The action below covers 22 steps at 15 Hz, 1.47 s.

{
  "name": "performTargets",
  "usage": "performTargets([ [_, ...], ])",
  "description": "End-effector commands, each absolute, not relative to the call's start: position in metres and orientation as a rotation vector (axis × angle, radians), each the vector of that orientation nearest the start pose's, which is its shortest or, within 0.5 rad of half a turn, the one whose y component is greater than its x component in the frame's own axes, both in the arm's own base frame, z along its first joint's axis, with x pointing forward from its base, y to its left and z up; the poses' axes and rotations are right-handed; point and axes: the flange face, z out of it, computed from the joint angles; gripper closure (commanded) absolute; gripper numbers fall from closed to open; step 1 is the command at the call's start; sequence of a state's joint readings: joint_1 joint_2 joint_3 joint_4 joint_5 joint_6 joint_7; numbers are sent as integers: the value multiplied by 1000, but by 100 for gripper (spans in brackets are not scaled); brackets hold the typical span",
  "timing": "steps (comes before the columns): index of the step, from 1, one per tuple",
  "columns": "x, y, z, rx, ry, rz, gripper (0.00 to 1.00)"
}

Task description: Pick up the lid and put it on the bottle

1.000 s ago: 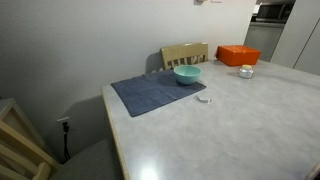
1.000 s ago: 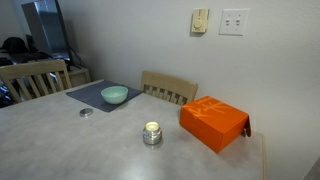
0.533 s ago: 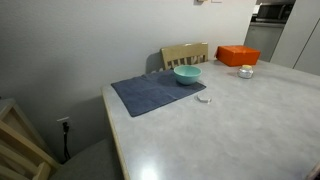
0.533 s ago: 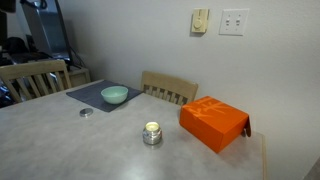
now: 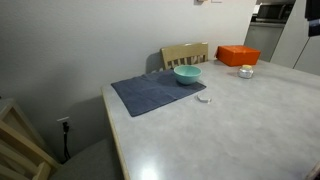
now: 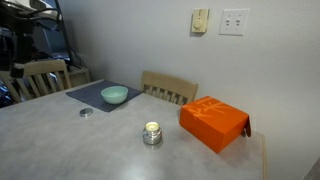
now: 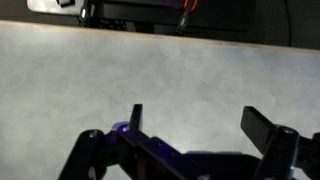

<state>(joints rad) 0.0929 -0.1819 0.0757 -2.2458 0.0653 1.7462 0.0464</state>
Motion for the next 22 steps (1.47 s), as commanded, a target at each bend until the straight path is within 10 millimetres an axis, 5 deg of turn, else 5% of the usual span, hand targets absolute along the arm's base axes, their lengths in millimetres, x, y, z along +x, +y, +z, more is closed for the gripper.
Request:
performTargets([
  [1, 465, 93, 399, -3036, -273, 265, 0],
  [5, 482, 121, 354, -2971, -452, 203, 0],
  [6, 476, 111, 376, -3004, -387, 195, 0],
  [11, 485, 124, 349, -3009, -433, 206, 0],
  [22, 560, 213, 259, -3078, -658, 222, 0],
])
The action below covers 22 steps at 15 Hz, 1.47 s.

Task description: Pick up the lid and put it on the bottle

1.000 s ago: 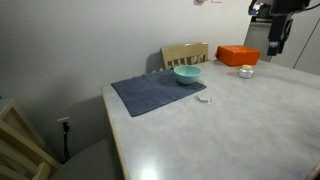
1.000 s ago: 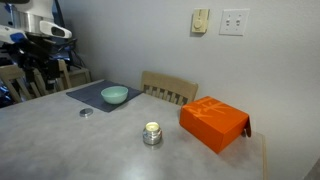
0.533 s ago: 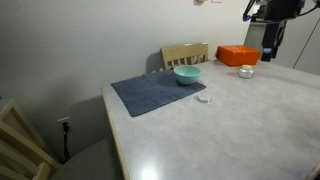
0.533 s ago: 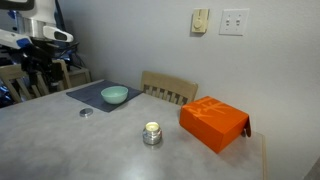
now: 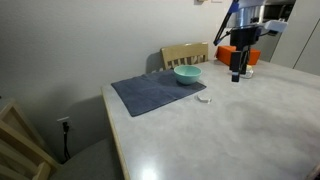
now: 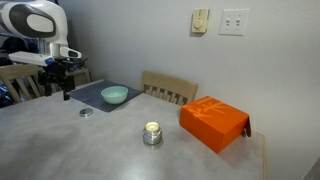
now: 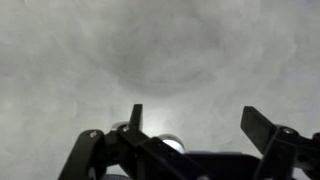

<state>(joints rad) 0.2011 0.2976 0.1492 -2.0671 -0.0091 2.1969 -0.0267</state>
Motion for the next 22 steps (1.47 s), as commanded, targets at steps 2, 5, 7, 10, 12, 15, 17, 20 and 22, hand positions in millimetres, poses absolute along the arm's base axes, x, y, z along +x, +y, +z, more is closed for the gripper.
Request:
performTargets([
  [2, 574, 223, 248, -3080, -722, 162, 0],
  [5, 571, 227, 248, -3067, -723, 154, 0],
  [7, 579, 234, 240, -3054, -747, 145, 0],
  [10, 583, 232, 236, -3076, -746, 121, 0],
  [12, 587, 230, 229, -3095, -753, 73, 0],
  [15, 594, 227, 220, -3116, -791, 26, 0],
  [17, 596, 228, 210, -3104, -819, 42, 0],
  [20, 595, 231, 197, -3054, -840, 94, 0],
  [22, 597, 233, 195, -3024, -890, 101, 0],
])
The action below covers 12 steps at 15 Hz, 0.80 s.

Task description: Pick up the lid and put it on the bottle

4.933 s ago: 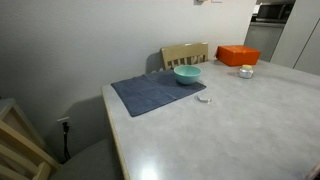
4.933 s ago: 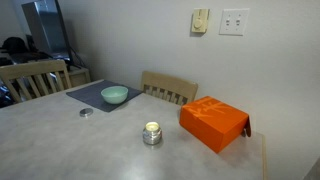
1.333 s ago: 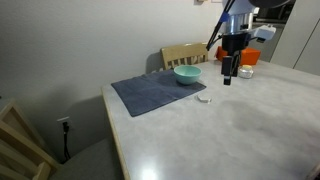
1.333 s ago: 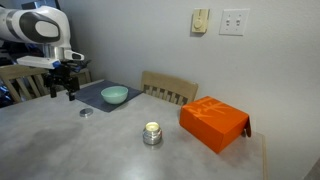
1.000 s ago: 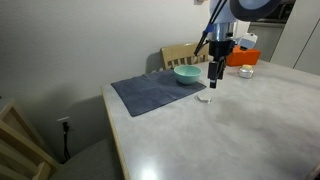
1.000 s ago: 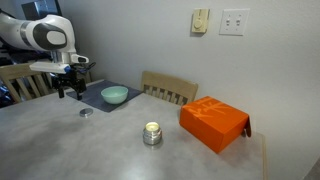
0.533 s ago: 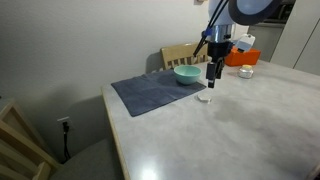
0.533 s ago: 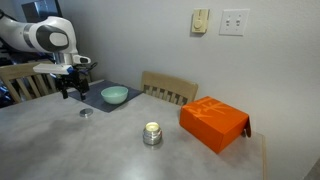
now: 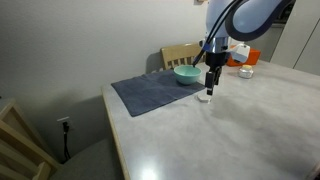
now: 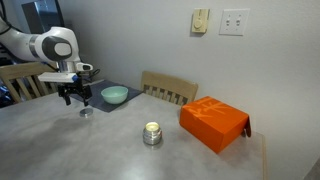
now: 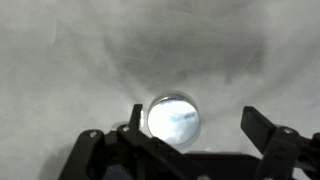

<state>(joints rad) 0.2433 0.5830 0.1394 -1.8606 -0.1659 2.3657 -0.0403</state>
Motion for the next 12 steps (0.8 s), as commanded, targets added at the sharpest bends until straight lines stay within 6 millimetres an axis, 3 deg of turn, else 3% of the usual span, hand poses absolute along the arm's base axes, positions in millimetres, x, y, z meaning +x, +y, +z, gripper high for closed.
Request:
performTargets([
  [1, 596, 236, 195, -3002, -922, 116, 0],
  [12, 616, 236, 178, -2941, -1084, 158, 0],
])
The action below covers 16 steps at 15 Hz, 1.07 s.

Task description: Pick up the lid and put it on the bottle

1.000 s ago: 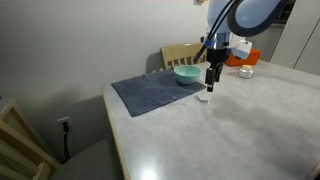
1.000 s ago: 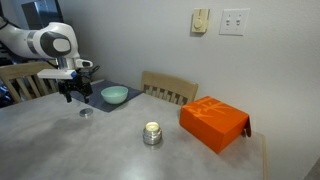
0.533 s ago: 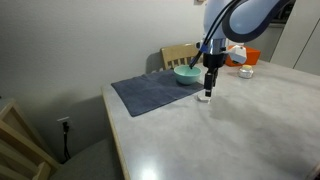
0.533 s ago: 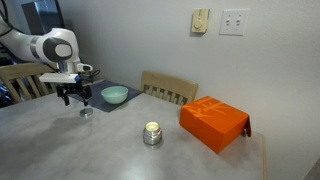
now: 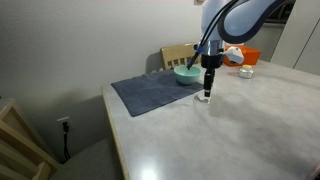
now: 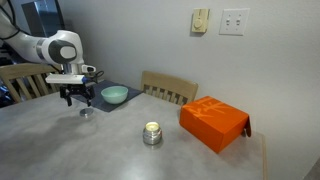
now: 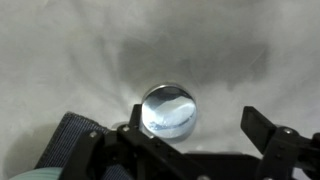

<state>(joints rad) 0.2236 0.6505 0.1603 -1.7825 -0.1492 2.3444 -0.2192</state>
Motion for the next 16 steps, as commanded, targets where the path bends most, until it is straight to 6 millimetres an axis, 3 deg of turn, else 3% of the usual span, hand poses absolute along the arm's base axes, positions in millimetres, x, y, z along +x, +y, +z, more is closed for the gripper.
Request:
performTargets([
  [1, 619, 236, 175, -2943, -1088, 160, 0],
  [9, 626, 245, 150, -2979, -1105, 189, 0],
  [16, 628, 243, 148, -3055, -1152, 176, 0],
])
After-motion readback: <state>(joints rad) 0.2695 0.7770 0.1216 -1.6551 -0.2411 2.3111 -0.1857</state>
